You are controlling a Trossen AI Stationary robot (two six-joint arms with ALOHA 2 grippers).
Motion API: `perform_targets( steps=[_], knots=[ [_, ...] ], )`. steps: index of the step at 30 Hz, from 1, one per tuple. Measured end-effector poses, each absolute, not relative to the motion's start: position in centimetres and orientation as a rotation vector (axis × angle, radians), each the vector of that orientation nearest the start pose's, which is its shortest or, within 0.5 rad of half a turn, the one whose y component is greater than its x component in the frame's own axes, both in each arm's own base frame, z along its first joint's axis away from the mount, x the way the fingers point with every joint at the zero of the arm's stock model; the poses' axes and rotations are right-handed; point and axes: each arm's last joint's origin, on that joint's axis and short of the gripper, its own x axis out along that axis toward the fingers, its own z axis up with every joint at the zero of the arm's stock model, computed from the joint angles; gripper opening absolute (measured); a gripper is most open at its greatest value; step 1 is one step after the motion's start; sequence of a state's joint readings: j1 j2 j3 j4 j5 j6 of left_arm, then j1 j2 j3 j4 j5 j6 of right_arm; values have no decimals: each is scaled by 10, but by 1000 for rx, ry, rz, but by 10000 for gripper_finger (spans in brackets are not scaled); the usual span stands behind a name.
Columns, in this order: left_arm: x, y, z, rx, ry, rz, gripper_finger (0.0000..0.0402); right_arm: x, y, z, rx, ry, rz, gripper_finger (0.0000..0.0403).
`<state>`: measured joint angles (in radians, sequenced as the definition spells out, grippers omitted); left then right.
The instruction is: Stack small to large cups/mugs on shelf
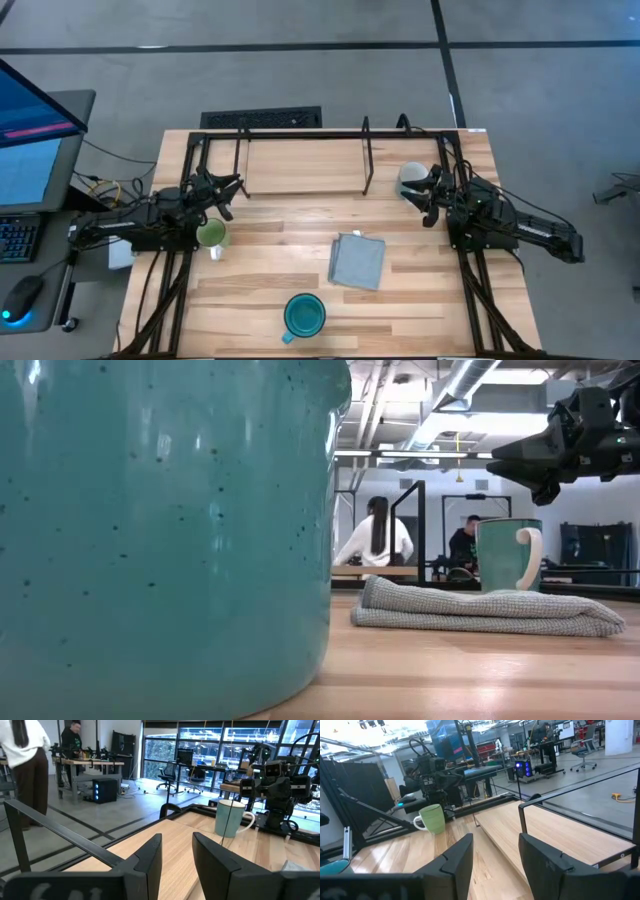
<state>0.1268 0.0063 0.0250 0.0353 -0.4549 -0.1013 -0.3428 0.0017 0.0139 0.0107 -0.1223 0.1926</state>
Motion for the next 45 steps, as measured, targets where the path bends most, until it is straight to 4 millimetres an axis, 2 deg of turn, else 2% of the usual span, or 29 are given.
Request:
perform_targets(
  steps=[8,14,18,27,36,41,45],
  knots=[
    [91,24,175,-115,-86,578,98,92,-29,169,187,-43,-218,182],
    [92,24,175,-269,-128,541,98,92,-29,169,187,-44,-218,182],
    [92,23,175,-312,-139,529,98,92,-29,169,187,-43,-218,182],
    [92,22,175,-227,-111,488,98,92,-29,169,186,-44,-224,182],
    [92,22,177,-225,-132,484,98,91,-33,170,184,-69,-360,182],
    [92,22,177,-170,-120,491,98,90,-35,176,264,-160,-428,182],
    [92,22,177,-175,-122,493,98,88,-35,186,311,-279,-411,182]
  ],
)
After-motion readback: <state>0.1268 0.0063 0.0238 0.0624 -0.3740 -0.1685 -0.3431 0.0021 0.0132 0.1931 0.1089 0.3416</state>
